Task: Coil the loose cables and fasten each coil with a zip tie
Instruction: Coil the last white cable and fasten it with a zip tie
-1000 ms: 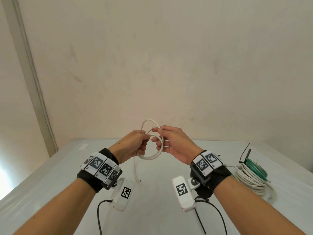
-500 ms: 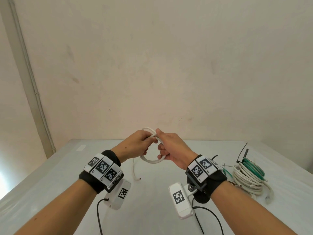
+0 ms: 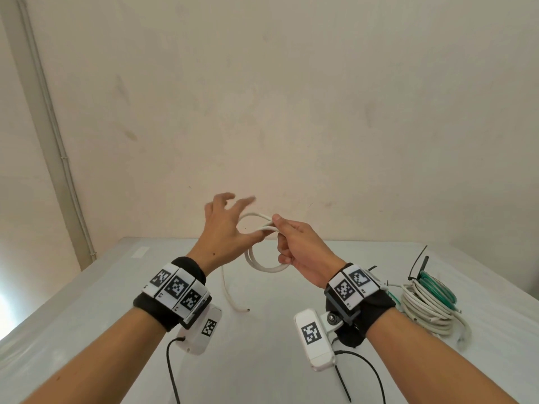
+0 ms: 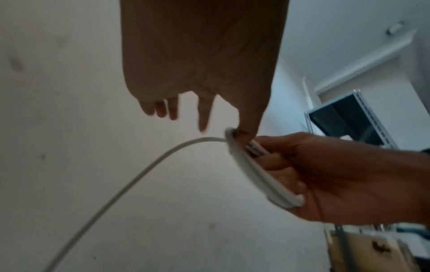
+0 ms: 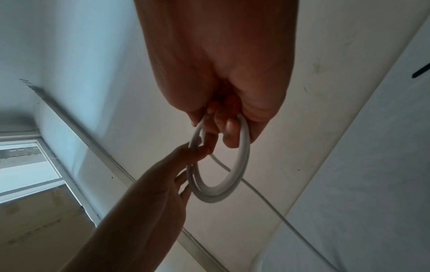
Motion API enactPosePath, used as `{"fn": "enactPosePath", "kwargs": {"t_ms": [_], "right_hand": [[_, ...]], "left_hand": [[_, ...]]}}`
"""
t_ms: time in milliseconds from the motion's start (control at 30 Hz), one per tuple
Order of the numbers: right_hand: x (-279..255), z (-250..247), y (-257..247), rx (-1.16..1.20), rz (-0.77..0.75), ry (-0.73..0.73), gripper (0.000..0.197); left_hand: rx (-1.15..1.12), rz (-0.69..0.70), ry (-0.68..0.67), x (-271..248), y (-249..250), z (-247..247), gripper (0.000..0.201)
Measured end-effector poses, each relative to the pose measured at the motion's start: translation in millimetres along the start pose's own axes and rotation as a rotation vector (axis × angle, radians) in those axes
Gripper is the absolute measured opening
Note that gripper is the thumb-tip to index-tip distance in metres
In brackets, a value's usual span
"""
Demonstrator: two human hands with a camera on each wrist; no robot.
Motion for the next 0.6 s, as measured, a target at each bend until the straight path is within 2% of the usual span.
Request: {"fn": "enactPosePath", "kwargs": {"t_ms": [67, 133, 200, 367, 500, 600], "right_hand": [[-1, -2, -3, 0.016, -0.024, -0.012, 0.034], [0, -2, -5, 0.040, -0.060, -0.001, 0.035], [2, -1, -6, 0.080, -0.083, 0.026, 0.036], [5, 8, -5, 0.197, -0.103, 0.092, 0.034], [8, 10, -4, 0.230, -0.103, 0.135, 0.038], [9, 14, -3, 0.267, -0.154, 0.150, 0.039]], "left_hand": [[-0.040, 0.057, -0.085, 5, -5, -2, 0.039], [-0.279, 0.057, -0.161, 7, -7, -2, 0.029], [-0.441, 0.039, -0.184, 5, -3, 1, 0.030], [-0.609, -0.051, -0.143, -4, 4, 12, 0.034], [-1.085, -0.274, -0.192, -2, 15, 13, 0.034], [-1.176, -0.338, -0.145, 0, 15, 16, 0.034]]}}
Point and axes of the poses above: each hand's wrist, its own x-axis towards the middle knuckle, its own z-axis out of the palm, y = z × x, the point moved 1 cm from there along x, towards the middle knuckle, and after that the axes turned 5 degrees about -x, right-handed, at the moved point
